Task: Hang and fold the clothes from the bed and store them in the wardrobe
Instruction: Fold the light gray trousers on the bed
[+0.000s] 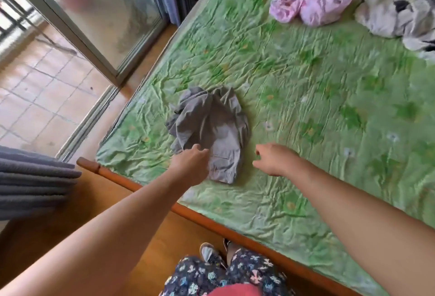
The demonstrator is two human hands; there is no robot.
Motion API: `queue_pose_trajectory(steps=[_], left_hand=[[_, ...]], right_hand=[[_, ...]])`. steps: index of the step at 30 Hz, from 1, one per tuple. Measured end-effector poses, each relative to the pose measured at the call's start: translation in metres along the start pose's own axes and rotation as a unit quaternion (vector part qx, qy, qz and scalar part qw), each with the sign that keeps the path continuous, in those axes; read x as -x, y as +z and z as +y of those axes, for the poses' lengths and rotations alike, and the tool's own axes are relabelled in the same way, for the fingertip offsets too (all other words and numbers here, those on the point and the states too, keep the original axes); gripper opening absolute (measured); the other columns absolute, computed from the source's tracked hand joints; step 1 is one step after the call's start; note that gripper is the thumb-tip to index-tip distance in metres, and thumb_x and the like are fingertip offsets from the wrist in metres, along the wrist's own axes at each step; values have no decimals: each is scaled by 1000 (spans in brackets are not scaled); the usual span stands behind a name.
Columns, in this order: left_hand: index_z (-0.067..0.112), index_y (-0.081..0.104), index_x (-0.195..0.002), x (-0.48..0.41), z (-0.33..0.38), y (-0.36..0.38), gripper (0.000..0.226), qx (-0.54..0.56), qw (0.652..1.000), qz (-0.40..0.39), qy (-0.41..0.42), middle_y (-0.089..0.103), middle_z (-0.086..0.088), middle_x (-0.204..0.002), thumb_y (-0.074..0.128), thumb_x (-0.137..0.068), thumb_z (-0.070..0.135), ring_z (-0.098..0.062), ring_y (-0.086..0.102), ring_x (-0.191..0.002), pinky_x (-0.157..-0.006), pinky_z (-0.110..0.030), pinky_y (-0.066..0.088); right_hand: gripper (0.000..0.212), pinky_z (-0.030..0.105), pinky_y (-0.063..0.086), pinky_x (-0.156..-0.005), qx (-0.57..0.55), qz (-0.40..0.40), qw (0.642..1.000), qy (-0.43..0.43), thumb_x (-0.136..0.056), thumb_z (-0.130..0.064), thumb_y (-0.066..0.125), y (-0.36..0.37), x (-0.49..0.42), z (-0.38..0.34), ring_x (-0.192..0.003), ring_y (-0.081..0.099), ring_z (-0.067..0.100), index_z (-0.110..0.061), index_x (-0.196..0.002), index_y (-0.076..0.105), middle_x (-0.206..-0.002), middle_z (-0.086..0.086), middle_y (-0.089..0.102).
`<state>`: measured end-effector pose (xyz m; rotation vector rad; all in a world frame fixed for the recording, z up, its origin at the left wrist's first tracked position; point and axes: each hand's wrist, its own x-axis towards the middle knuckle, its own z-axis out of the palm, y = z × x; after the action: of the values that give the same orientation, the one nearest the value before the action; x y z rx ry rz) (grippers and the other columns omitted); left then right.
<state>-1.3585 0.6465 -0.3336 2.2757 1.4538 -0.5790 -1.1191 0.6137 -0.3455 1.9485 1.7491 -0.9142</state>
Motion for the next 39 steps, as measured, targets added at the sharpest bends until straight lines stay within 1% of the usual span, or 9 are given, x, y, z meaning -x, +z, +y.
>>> queue_pose_trajectory(steps=[8,15,17,20,25,27,31,34,39], left_hand=[[23,43,-141,-67,-78,98,52,-50,992,-110,-41,35,-12,-145,56,-91,12,-35,49,-122,-74,-43,50],[34,29,-141,-156,-131,159,70,-41,998,-39,-32,30,-13,-135,56,-84,3,-38,43,-120,-70,-45,46],[35,28,-141,-181,-147,172,78,-94,995,-26,-9,22,-14,-143,63,-79,4,-37,34,-130,-84,-45,47],[35,27,-144,-207,-169,190,87,-146,988,-25,39,9,-14,-155,78,-75,18,-35,12,-147,-108,-47,38],[40,-22,-152,-221,-177,210,130,-150,980,-94,92,-1,-22,-162,80,-73,55,-35,-1,-153,-121,-58,13],[36,-13,-155,-217,-170,210,120,-149,983,-57,93,20,-20,-155,75,-77,56,-34,18,-149,-120,-60,14],[23,25,-150,-210,-157,188,70,-74,990,40,110,60,-8,-121,56,-87,16,-33,59,-114,-100,-48,39],[20,33,-143,-205,-160,150,63,20,993,72,91,63,-11,-117,50,-86,2,-38,64,-95,-68,-40,39],[25,51,-128,-187,-175,57,38,0,990,103,93,55,-8,-116,60,-92,20,-35,59,-105,-64,-40,44]], right_hand=[[40,43,47,-91,-33,-12,999,-38,-96,-31,51,91,-101,-48,-121,54,36,-20,-134,47,-134,11,50],[60,56,44,-100,15,-62,998,-13,-92,-31,61,190,-184,-96,-139,29,38,-26,-145,34,-145,13,30],[74,62,40,-100,44,-67,997,15,-88,-35,66,215,-198,-111,-139,25,39,-30,-149,26,-148,16,20],[61,62,41,-92,79,11,995,61,-88,-24,60,238,-210,-126,-128,33,40,-30,-143,34,-142,18,28],[23,44,49,-65,48,169,984,39,-92,-9,49,229,-227,-122,-94,62,40,-12,-109,63,-103,18,60],[20,41,42,-58,-6,166,985,43,-92,-5,48,213,-235,-113,-85,66,41,-9,-108,59,-98,18,61],[21,43,43,-66,-118,179,975,51,-90,-12,46,173,-233,-102,-86,62,47,-14,-110,51,-104,17,59],[20,47,51,-77,-103,172,979,28,-90,-19,47,130,-216,-97,-92,62,45,-16,-109,51,-106,16,60],[17,39,37,-68,2,168,985,-29,-89,-19,52,39,-172,-86,-94,60,39,-19,-105,45,-105,10,48]])
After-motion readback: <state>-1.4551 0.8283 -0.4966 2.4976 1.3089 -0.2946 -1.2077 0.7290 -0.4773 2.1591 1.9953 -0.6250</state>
